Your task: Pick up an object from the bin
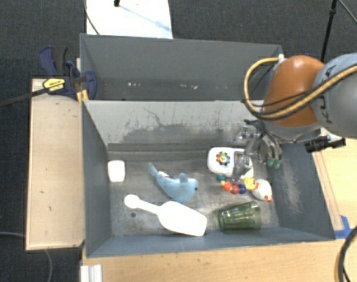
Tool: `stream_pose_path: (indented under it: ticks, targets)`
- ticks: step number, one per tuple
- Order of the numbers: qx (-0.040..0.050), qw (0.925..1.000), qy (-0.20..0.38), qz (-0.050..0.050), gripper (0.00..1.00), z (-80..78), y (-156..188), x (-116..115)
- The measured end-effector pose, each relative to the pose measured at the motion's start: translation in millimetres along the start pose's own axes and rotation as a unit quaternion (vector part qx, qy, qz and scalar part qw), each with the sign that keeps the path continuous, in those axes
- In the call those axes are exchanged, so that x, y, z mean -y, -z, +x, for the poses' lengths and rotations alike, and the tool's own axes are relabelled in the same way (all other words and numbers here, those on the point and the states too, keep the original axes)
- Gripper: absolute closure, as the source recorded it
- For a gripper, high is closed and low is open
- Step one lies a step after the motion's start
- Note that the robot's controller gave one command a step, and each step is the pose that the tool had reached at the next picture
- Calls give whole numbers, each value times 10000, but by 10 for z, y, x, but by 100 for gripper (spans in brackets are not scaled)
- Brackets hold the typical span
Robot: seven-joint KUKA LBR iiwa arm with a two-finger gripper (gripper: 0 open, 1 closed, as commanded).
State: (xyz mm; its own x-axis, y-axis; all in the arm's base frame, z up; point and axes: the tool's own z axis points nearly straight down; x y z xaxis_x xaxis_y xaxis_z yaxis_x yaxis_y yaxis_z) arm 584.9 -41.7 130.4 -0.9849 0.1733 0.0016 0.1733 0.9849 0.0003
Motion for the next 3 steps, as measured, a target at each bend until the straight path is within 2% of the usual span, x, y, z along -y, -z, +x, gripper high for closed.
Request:
stream_pose_path:
  ticks: [1,3]
  targets:
    - [9,10000,8,0,100,-6,173,0]
    - [34,10000,15,-1,100,-19,307,-1]
